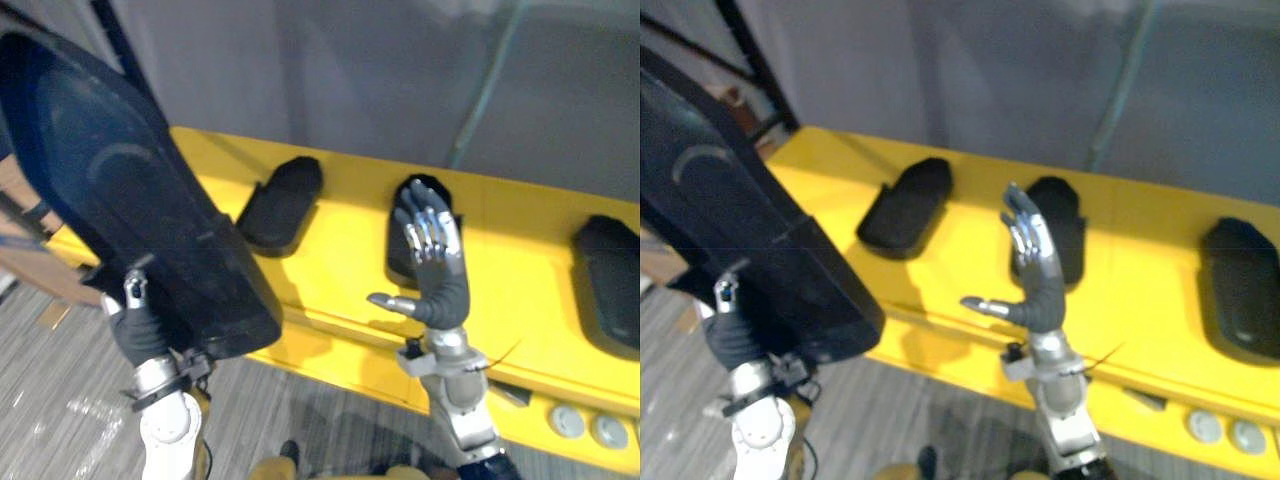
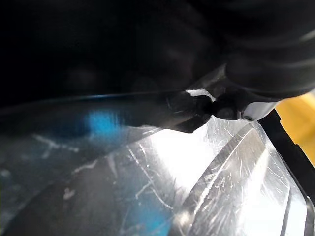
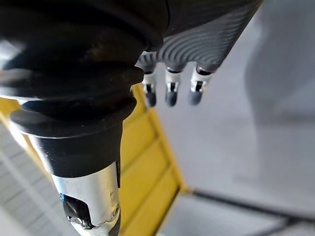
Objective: Walk over and take plastic housings, then place them on the shelf
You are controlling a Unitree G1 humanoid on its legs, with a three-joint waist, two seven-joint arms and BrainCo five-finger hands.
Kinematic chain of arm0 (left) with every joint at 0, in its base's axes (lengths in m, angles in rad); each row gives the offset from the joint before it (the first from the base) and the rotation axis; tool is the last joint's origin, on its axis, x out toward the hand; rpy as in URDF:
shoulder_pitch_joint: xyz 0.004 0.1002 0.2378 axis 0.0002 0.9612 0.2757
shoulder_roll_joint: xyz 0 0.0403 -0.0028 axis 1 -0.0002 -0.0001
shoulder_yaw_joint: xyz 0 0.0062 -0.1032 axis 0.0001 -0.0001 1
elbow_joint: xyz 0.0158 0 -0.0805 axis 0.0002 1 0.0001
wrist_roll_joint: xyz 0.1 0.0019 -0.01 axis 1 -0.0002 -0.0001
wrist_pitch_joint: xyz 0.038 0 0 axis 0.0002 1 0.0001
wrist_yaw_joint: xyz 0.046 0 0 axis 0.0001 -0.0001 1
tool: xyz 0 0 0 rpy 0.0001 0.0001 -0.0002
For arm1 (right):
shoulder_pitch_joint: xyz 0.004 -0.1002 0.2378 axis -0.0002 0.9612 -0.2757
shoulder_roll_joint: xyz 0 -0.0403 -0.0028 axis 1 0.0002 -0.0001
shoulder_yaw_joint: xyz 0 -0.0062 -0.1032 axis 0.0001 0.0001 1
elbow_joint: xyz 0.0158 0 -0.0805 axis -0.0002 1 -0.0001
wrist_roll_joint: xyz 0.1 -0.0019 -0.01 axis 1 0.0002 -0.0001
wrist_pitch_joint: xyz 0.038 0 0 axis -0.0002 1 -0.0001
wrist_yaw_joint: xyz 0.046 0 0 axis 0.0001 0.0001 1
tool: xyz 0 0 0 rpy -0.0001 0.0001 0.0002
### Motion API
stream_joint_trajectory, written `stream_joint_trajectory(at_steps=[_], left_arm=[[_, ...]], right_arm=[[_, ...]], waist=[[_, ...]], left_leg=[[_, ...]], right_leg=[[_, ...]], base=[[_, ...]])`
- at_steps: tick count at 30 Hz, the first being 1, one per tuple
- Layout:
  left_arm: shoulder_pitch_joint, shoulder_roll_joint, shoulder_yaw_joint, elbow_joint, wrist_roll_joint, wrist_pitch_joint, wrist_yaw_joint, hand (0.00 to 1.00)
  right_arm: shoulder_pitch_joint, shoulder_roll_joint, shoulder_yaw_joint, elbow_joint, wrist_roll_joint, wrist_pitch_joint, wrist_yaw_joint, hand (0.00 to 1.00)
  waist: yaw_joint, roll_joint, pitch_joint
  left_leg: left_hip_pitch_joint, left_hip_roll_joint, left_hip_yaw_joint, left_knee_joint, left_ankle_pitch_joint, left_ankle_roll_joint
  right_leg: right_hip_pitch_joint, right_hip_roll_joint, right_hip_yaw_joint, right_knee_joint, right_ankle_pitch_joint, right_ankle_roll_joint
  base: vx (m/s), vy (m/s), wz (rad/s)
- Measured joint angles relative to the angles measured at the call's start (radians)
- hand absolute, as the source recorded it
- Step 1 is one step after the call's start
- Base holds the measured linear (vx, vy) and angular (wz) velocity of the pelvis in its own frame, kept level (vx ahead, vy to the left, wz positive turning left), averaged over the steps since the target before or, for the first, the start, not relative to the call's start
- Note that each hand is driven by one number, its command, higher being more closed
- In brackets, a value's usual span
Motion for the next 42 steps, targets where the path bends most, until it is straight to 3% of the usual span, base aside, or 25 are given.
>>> stream_joint_trajectory(at_steps=[1,2,7,13,16,20,23,25,31,35,38,42], left_arm=[[0.0,-0.004,0.0,-0.001,-0.002,-0.002,-0.02,1.0],[0.004,-0.008,0.005,-0.002,-0.006,-0.004,-0.039,1.0],[0.033,-0.03,0.043,-0.002,-0.041,-0.006,-0.07,1.0],[0.006,-0.027,0.03,-0.003,-0.04,-0.044,-0.11,1.0],[-0.007,-0.025,0.029,-0.015,-0.041,-0.051,-0.142,1.0],[-0.032,-0.021,0.018,-0.019,-0.08,-0.078,-0.197,1.0],[-0.033,-0.02,0.014,-0.02,-0.114,-0.079,-0.209,1.0],[-0.033,-0.019,-0.004,-0.02,-0.118,-0.074,-0.21,1.0],[-0.029,-0.019,-0.025,-0.022,-0.116,-0.058,-0.215,1.0],[0.001,-0.019,-0.016,-0.028,-0.115,-0.046,-0.199,1.0],[0.026,-0.019,-0.011,-0.028,-0.115,-0.046,-0.168,1.0],[0.025,-0.02,-0.01,-0.03,-0.093,-0.04,-0.104,1.0]], right_arm=[[-0.008,-0.014,-0.001,-0.001,-0.028,0.001,-0.004,0.0],[-0.019,-0.026,0.002,-0.001,-0.051,0.005,-0.006,0.0],[-0.059,-0.022,0.047,-0.001,-0.08,0.005,0.003,0.0],[-0.048,-0.039,0.06,0.017,-0.141,0.013,-0.06,0.0],[-0.046,-0.037,0.081,0.018,-0.189,0.063,-0.117,0.0],[-0.032,-0.034,0.084,0.029,-0.244,0.178,-0.178,0.0],[0.003,-0.031,0.079,0.029,-0.245,0.23,-0.178,0.0],[0.038,-0.03,0.072,0.028,-0.243,0.24,-0.175,0.0],[0.148,-0.031,0.003,-0.035,-0.226,0.23,-0.173,0.0],[0.187,-0.025,-0.059,-0.042,-0.204,0.215,-0.215,0.0],[0.266,-0.004,-0.191,-0.062,-0.161,0.167,-0.218,0.0],[0.298,0.0,-0.274,-0.063,-0.105,0.125,-0.218,0.0]], waist=[[-0.003,0.006,-0.005],[0.014,-0.004,-0.012],[0.037,-0.015,-0.014],[0.028,-0.018,-0.03],[0.029,-0.02,-0.038],[0.037,-0.021,-0.044],[0.039,-0.022,-0.045],[0.037,-0.022,-0.045],[0.022,-0.022,-0.047],[-0.001,-0.025,-0.047],[-0.009,-0.031,-0.043],[-0.051,-0.031,-0.038]], left_leg=[[-0.013,0.023,0.06,0.021,0.034,0.01],[-0.011,0.005,0.043,0.017,0.056,-0.026],[-0.008,-0.044,0.019,0.011,0.062,-0.016],[0.024,-0.082,0.012,-0.146,0.141,-0.001],[0.008,-0.095,-0.004,-0.146,0.144,0.003],[-0.01,-0.112,-0.032,-0.141,0.153,0.014],[-0.008,-0.112,-0.03,-0.141,0.154,0.015],[0.004,-0.109,-0.028,-0.141,0.154,0.015],[0.013,-0.081,0.026,-0.147,0.145,0.015],[0.008,-0.051,0.086,-0.147,0.146,0.014],[0.021,-0.033,0.132,-0.146,0.155,0.004],[0.034,-0.025,0.156,-0.146,0.153,-0.003]], right_leg=[[0.013,-0.008,-0.019,0.014,-0.006,0.005],[0.01,-0.027,-0.019,0.041,-0.027,0.022],[0.029,-0.067,-0.012,0.041,-0.046,0.026],[0.027,-0.074,-0.025,-0.032,-0.01,0.077],[0.033,-0.069,-0.047,-0.06,0.022,0.093],[0.047,-0.069,-0.057,-0.109,0.052,0.089],[0.048,-0.068,-0.051,-0.111,0.059,0.081],[0.06,-0.066,-0.049,-0.112,0.062,0.079],[0.037,-0.045,0.015,-0.114,0.058,0.071],[0.006,-0.014,0.095,-0.141,0.068,0.059],[-0.011,0.003,0.148,-0.148,0.091,0.056],[-0.015,0.014,0.174,-0.146,0.1,0.06]], base=[[0.06,0.084,1.19],[0.07,0.113,0.98],[0.01,0.083,0.27],[-0.05,0.047,0.07],[0.04,0.016,0.16],[0.05,0.038,0.22],[0.01,0.013,0.03],[-0.03,-0.005,-0.05],[-0.09,-0.015,-0.25],[-0.09,-0.022,-0.47],[0.03,-0.033,-0.46],[0.03,-0.013,-0.19]])
